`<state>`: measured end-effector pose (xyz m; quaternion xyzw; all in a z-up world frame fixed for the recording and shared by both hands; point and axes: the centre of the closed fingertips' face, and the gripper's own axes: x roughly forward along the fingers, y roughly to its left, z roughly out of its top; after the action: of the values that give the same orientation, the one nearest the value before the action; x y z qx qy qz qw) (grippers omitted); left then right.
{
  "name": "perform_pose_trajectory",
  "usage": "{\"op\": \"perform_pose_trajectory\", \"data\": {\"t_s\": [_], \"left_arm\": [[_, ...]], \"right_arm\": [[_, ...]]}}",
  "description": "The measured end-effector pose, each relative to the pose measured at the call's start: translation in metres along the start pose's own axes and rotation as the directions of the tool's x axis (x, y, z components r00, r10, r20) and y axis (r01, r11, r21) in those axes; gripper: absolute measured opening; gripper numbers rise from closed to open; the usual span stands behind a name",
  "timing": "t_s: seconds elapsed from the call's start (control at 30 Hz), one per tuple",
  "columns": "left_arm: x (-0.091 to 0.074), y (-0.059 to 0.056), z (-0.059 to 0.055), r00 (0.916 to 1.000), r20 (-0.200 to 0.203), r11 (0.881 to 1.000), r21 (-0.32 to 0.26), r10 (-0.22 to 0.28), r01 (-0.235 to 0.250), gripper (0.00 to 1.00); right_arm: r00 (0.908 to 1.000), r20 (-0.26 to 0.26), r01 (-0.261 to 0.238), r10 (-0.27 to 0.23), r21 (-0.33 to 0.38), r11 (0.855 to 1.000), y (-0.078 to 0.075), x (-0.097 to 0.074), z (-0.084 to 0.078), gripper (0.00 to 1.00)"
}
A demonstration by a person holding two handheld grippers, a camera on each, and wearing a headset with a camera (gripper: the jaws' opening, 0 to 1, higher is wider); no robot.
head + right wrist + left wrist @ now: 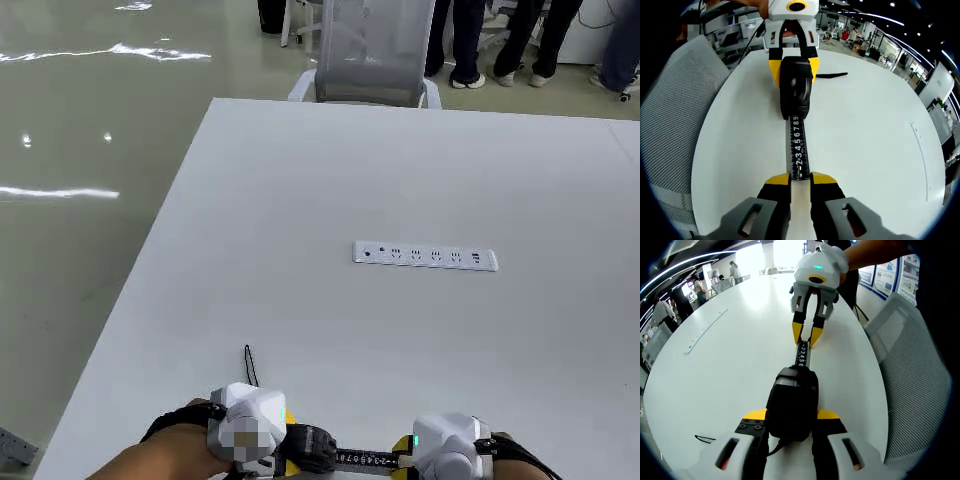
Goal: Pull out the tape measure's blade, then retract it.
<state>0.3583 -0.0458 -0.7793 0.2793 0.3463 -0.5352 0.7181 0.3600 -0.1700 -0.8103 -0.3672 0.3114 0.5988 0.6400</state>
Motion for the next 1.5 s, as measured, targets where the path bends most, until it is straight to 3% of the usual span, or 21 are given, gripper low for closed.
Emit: {"op": "perform_pose_trajectory", "data": {"t_s": [1.5], "left_arm": [[0.001, -0.001, 0.0, 1.0, 0.0, 1.0, -0.005, 0.001, -0.001, 0.29]], "right_arm": [[0.9999, -0.011, 0.01, -0.009, 0.014, 1.0, -0.003, -0.017, -0.023, 0.12]]}}
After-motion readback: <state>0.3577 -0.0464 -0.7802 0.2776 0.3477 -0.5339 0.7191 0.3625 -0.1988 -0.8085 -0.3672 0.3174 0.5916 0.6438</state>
